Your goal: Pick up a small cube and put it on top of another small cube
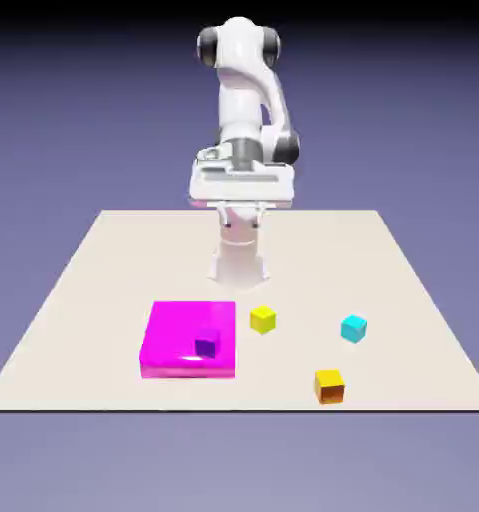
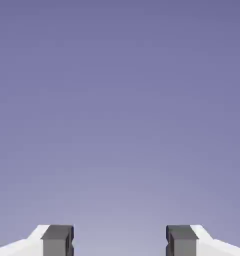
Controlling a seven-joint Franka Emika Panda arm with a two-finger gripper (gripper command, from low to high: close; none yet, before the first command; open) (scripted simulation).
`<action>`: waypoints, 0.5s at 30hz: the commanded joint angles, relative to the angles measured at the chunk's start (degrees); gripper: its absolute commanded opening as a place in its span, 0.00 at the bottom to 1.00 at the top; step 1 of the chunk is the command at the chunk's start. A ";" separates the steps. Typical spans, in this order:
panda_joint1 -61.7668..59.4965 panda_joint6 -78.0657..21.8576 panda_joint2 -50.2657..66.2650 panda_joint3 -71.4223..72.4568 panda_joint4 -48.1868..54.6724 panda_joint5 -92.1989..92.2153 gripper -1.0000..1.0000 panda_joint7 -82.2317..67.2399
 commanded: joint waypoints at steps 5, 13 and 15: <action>10.11 -3.47 8.48 -0.58 1.83 -6.48 0.50 -12.46; 26.29 -9.02 22.04 -1.50 4.76 -16.85 0.50 -32.40; 30.33 -10.40 25.44 -1.74 5.49 -19.44 0.50 -37.38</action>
